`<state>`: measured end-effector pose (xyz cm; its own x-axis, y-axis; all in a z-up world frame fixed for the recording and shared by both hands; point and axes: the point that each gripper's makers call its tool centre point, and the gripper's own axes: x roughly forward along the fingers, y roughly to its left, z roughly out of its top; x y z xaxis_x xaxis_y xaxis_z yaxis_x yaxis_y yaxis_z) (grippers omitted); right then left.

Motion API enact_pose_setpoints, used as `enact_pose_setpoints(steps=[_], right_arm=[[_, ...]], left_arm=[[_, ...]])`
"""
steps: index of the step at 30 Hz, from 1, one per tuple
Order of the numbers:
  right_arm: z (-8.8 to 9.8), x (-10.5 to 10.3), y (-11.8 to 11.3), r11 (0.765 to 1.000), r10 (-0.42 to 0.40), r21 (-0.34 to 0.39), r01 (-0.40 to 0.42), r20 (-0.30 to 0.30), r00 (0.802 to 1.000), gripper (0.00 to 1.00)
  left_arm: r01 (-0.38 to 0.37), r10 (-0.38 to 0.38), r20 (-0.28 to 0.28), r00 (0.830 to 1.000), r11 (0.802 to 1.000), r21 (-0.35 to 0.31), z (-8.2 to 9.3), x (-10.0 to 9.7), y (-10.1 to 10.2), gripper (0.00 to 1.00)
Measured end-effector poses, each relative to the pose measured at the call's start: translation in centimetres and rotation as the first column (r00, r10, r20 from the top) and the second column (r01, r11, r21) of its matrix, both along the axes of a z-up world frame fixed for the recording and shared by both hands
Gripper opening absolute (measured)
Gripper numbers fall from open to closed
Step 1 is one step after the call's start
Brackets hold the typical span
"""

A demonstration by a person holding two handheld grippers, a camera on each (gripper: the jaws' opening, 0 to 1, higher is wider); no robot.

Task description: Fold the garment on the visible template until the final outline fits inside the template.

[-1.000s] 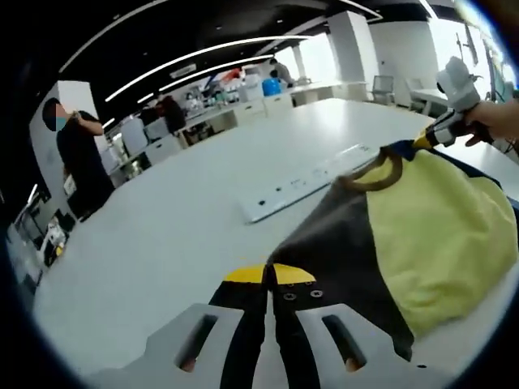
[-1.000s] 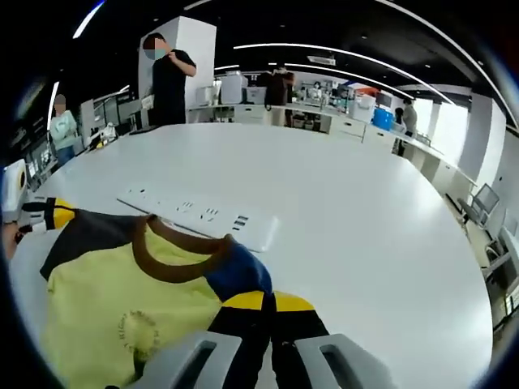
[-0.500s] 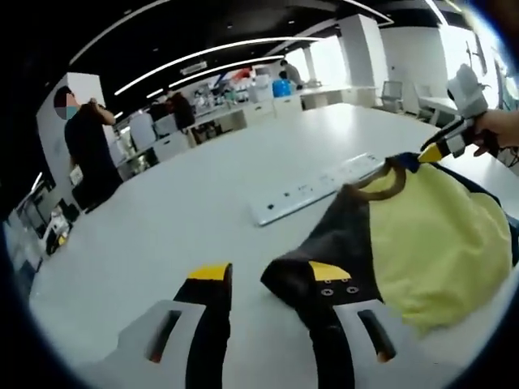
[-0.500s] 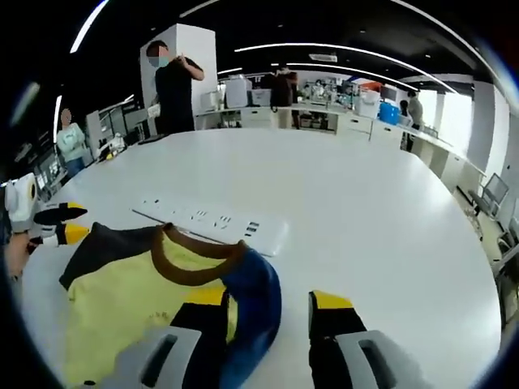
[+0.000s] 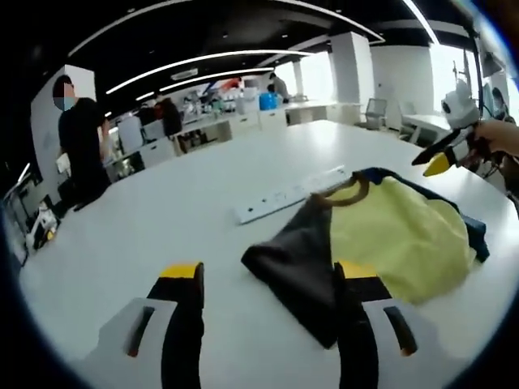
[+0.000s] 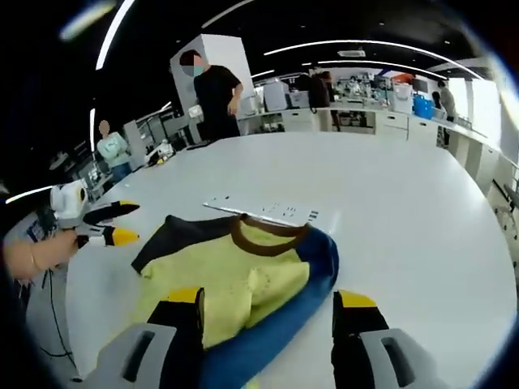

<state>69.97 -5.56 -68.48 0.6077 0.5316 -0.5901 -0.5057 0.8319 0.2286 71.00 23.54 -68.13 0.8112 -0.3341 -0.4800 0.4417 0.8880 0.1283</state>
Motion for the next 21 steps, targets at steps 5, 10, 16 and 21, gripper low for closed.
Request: enact_pose_setpoints(steps=[5, 10, 16, 21], right_arm=[[0.5, -2.9, 0.0, 0.999, 0.033, 0.003, -0.033, -0.011, 0.999, 0.61], [0.3, -5.5, 0.1, 0.998, 0.059, -0.004, -0.059, -0.031, 0.998, 0.59], [-0.7, -8.0, 0.2, 0.998, 0.052, -0.014, -0.053, -0.063, 0.997, 0.58], [-1.4, -9.5, 0.5, 0.999, 0.047, -0.022, -0.048, -0.064, 0.997, 0.54]], left_arm=[[0.016, -0.016, -0.009, 1.000, 1.000, -0.007, -0.1, -1.9, 0.1, 0.62], [0.018, -0.018, -0.023, 1.000, 1.000, -0.008, -0.9, -3.4, 0.3, 0.60], [0.012, -0.012, -0.007, 1.000, 1.000, -0.026, -1.4, -4.5, -0.1, 0.51], [0.019, -0.019, -0.016, 1.000, 1.000, -0.005, -2.2, -5.3, -0.3, 0.45]])
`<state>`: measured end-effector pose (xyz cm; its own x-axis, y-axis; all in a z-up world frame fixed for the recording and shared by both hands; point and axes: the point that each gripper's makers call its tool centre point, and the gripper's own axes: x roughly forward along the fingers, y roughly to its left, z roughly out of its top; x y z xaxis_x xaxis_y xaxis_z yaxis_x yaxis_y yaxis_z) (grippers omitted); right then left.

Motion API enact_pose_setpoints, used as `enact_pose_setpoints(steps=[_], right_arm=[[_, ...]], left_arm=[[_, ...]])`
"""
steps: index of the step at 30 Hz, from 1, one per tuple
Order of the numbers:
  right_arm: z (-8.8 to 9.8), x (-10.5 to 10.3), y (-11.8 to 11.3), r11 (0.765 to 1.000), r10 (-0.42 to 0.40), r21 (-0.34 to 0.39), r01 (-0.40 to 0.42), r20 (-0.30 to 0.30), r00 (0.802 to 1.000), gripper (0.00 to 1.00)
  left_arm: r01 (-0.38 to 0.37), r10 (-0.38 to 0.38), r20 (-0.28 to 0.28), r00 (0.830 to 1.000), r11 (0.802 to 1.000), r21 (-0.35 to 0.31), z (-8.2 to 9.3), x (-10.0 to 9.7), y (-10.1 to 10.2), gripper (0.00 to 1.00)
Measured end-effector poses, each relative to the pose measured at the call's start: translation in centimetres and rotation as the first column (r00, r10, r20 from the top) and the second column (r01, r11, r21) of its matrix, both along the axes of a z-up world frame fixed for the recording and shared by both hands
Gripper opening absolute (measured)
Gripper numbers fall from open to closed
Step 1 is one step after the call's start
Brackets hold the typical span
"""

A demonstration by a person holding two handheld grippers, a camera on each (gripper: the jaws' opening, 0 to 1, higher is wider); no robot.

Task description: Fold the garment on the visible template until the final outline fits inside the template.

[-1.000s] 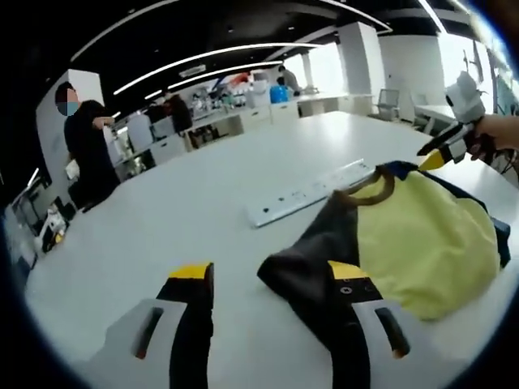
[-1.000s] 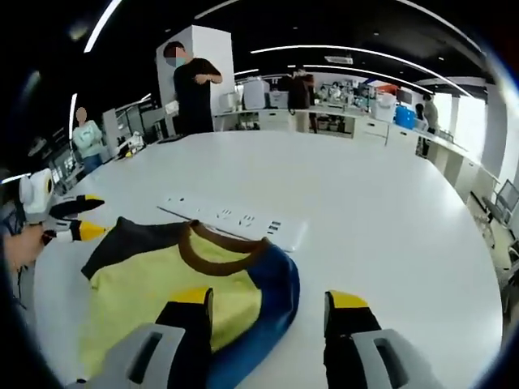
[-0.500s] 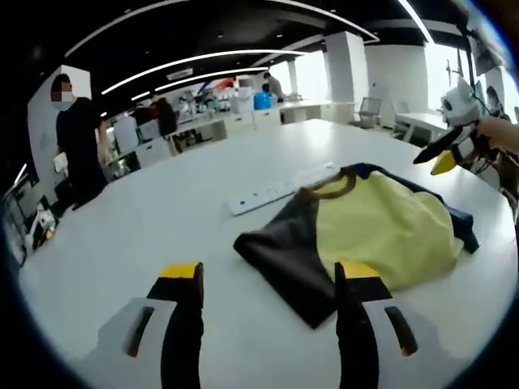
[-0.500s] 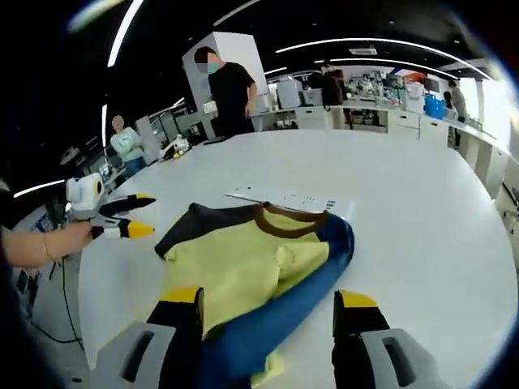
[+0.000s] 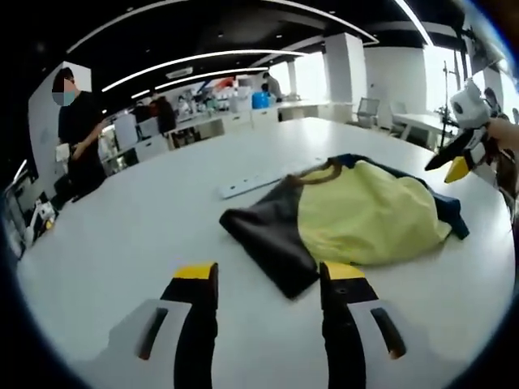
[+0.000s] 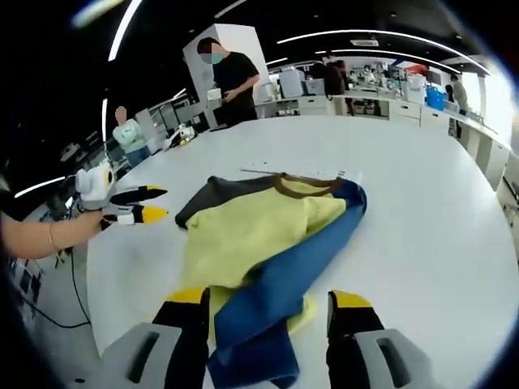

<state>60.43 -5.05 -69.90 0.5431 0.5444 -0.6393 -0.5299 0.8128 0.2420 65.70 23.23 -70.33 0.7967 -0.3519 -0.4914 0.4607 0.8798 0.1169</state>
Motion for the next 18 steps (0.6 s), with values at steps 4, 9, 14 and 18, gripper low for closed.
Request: enact_pose_setpoints(steps=[4, 9, 14, 18], right_arm=[[-0.9, -0.8, 0.0, 1.000, -0.005, 0.006, 0.006, -0.019, 1.000, 0.49], [-1.4, -2.0, 0.0, 0.999, -0.037, 0.037, 0.039, -0.056, 0.998, 0.36], [-2.4, -3.0, 0.1, 0.996, -0.070, 0.048, 0.076, -0.115, 0.991, 0.23], [-2.7, -3.4, 0.6, 0.993, -0.079, 0.073, 0.089, -0.129, 0.989, 0.13]], left_arm=[[-0.029, 0.029, -0.029, 0.999, 1.000, 0.001, -1.3, 0.0, 0.4, 0.39], [-0.046, 0.046, -0.042, 0.998, 0.999, -0.002, -2.0, 0.0, 0.3, 0.34], [-0.036, 0.039, -0.084, 0.996, 0.999, 0.036, -3.2, 0.0, -0.3, 0.29], [-0.036, 0.040, -0.101, 0.994, 0.998, 0.042, -3.9, 0.1, -0.7, 0.21]])
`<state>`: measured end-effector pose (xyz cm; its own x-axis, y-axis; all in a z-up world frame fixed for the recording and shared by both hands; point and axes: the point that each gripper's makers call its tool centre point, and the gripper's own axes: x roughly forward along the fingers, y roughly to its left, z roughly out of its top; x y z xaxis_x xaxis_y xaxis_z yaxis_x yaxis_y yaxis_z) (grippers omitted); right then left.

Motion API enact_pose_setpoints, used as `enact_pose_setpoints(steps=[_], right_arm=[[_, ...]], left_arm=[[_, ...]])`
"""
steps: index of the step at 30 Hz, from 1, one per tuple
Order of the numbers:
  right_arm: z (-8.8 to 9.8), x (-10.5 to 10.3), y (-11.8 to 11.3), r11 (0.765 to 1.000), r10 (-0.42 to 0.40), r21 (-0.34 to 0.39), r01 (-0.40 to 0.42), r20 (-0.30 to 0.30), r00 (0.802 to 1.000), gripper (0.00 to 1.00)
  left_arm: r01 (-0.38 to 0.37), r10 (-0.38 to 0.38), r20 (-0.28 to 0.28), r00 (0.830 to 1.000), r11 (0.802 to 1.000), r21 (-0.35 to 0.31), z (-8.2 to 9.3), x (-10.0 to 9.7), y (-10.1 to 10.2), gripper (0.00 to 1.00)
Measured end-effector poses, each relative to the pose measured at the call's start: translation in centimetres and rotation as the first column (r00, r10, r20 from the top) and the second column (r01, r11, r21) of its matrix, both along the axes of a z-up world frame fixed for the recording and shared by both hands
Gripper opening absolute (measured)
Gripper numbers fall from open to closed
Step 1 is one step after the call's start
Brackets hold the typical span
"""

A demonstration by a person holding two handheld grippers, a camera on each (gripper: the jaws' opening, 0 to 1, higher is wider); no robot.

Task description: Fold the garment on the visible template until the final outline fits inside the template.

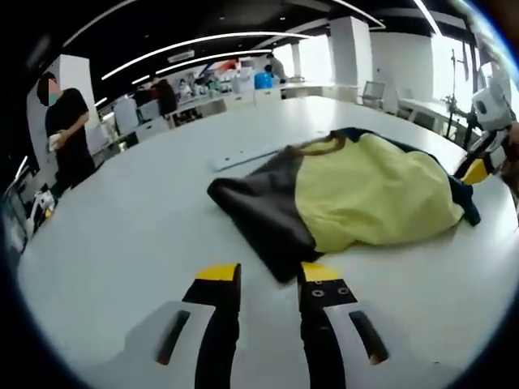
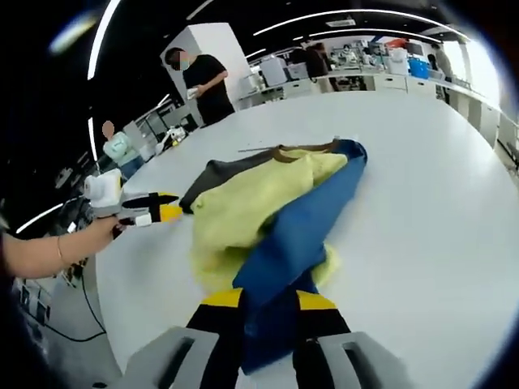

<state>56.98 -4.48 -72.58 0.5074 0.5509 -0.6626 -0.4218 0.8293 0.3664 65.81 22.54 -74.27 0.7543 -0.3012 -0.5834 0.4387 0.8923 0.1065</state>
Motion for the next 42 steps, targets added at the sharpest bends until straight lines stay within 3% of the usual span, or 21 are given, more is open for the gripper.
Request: enact_pose_setpoints(steps=[4, 8, 17, 23, 31, 42], right_arm=[[0.0, 0.1, 0.0, 1.000, -0.020, 0.000, 0.020, 0.003, 1.000, 0.00], [0.3, 0.1, -0.2, 0.999, -0.041, 0.030, 0.041, -0.003, 0.999, 0.00], [0.8, 0.0, -0.7, 0.997, -0.054, 0.050, 0.053, 0.011, 0.998, 0.00], [1.6, 0.4, -1.7, 0.998, -0.055, 0.021, 0.054, 0.047, 0.997, 0.00], [2.5, 1.0, -4.3, 0.995, -0.097, -0.021, 0.099, 0.081, 0.992, 0.00], [4.4, 3.1, -10.5, 0.970, -0.146, -0.173, 0.173, 0.159, 0.977, 0.00]], left_arm=[[-0.015, 0.015, -0.021, 1.000, 1.000, -0.013, -0.5, 0.1, 0.1, 0.13], [-0.019, 0.018, -0.061, 0.998, 0.999, -0.028, -0.9, -0.2, -0.2, 0.03], [-0.025, 0.023, -0.053, 0.998, 0.999, -0.047, -0.7, 0.3, -0.5, 0.00], [-0.033, 0.030, -0.044, 0.999, 0.998, -0.056, -0.1, 0.1, -0.3, 0.00], [-0.029, 0.027, -0.031, 0.999, 0.997, -0.066, 0.5, 0.2, -0.2, 0.00], [-0.042, 0.042, -0.008, 0.999, 0.996, -0.076, 1.6, 0.6, 0.4, 0.00]])
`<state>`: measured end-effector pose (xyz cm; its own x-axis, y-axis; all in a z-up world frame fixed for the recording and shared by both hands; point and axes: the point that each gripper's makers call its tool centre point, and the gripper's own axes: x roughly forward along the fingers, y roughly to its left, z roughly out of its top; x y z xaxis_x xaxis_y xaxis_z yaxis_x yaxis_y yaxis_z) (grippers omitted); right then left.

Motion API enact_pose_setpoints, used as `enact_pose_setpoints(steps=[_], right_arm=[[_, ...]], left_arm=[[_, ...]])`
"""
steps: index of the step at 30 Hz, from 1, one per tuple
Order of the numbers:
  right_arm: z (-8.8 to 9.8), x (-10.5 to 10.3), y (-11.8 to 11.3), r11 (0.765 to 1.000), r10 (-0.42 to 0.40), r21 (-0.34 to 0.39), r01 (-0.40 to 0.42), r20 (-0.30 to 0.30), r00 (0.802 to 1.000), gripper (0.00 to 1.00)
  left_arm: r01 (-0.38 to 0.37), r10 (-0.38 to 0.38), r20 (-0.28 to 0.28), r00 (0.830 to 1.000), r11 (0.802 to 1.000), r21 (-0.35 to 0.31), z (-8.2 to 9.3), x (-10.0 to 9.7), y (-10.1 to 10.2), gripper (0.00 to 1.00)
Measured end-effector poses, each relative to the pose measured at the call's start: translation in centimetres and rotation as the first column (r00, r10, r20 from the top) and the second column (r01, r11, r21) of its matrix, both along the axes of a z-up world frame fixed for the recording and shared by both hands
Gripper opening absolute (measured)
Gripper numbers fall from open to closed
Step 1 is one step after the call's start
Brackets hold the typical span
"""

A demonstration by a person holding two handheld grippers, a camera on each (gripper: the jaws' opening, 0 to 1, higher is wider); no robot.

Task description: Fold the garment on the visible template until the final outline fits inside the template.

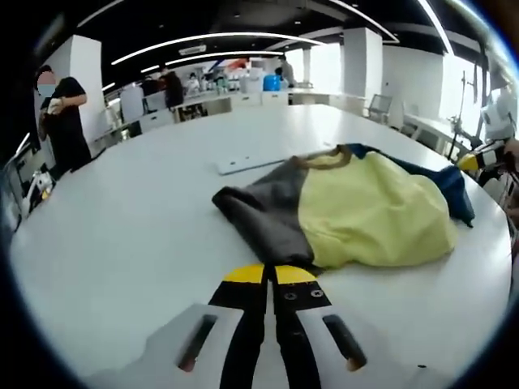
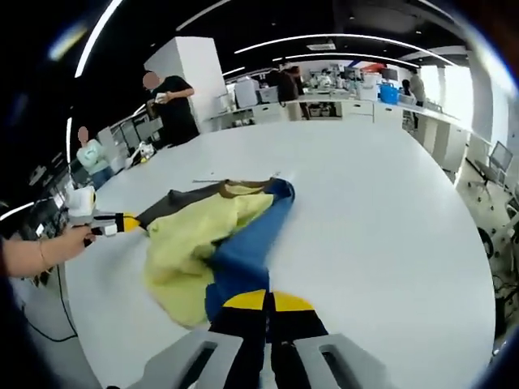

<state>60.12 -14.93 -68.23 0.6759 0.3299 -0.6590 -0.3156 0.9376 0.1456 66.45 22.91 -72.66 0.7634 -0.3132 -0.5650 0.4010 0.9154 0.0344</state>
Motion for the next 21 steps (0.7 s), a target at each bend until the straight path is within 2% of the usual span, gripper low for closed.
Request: enact_pose_setpoints(steps=[2, 6, 11, 21], right_arm=[[0.1, 0.3, -1.1, 0.999, -0.006, -0.041, 0.006, 0.005, 1.000, 0.00], [-0.3, 1.2, -4.4, 0.985, -0.029, -0.168, 0.029, 0.002, 1.000, 0.00], [-0.9, 2.0, -6.2, 0.980, -0.059, -0.190, 0.056, -0.009, 0.998, 0.00], [-2.7, 3.6, -7.8, 0.956, -0.063, -0.288, 0.048, -0.042, 0.997, 0.00]], left_arm=[[-0.006, 0.006, -0.001, 1.000, 1.000, 0.006, -0.1, 0.1, 0.3, 0.00], [-0.036, 0.036, 0.002, 0.999, 0.999, 0.018, -0.1, 0.4, 1.3, 0.00], [-0.057, 0.057, -0.016, 0.998, 0.998, -0.004, -0.3, 0.3, 1.7, 0.00], [-0.049, 0.050, -0.019, 0.999, 0.998, 0.032, -0.7, 0.3, 2.0, 0.00]])
